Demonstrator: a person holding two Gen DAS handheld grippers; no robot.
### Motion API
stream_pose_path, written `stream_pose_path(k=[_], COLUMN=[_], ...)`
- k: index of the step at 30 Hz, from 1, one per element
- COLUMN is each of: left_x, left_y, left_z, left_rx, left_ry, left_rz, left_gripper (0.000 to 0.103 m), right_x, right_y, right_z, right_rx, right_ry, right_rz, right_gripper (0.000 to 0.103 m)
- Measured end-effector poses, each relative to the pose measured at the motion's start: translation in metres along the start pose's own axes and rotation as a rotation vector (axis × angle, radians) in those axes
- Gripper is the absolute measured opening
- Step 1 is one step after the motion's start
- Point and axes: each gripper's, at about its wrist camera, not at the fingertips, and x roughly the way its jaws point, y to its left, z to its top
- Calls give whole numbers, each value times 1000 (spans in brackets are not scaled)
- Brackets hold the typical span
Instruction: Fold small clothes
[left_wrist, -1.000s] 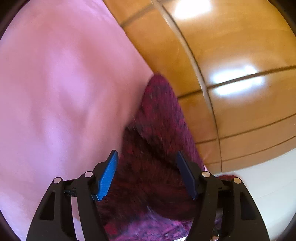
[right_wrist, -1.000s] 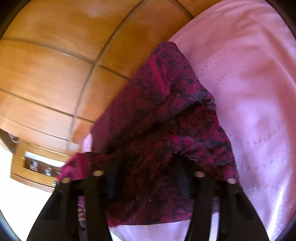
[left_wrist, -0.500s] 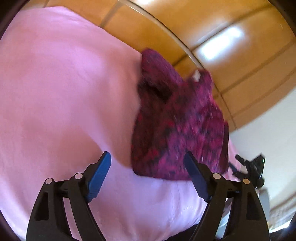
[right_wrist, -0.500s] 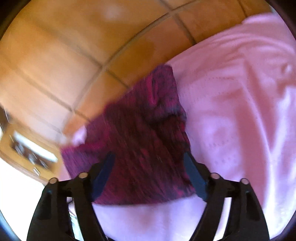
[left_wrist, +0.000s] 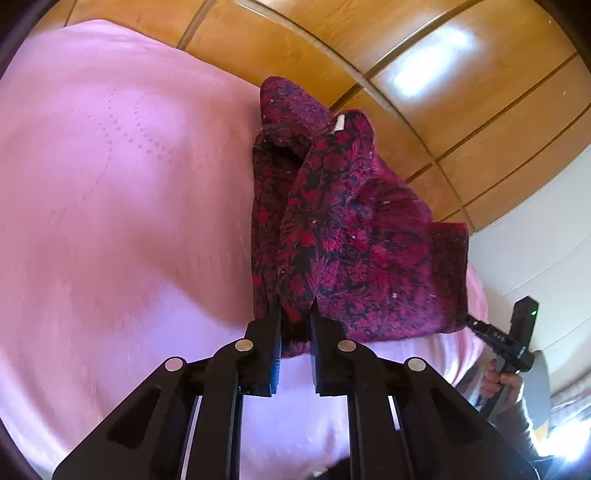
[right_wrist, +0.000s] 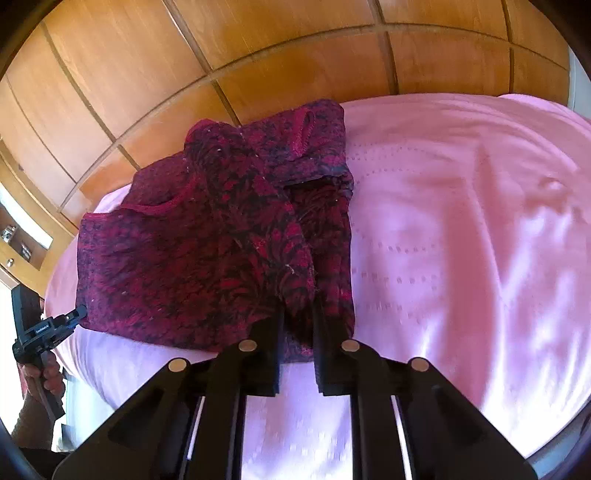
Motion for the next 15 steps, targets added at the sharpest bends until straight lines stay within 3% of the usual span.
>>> stream_pose_path(k=[5,9,15], left_x=[-27,-43,-53], left_y=[-11,-15,-20], left_z=[-21,-50,-92], left_rx=[-10,-28,-13], left_ry=[-6,32,92], left_rz=[-40,-48,14], left_gripper=[10,10,13], right_x=[-30,-46,-50], right_y=[0,-9,-28], right_z=[-16,-41,-86], right_rx=[23,40,81], right_ry=[-15,34,136], right_rz=[39,55,42], right_gripper=[11,10,10])
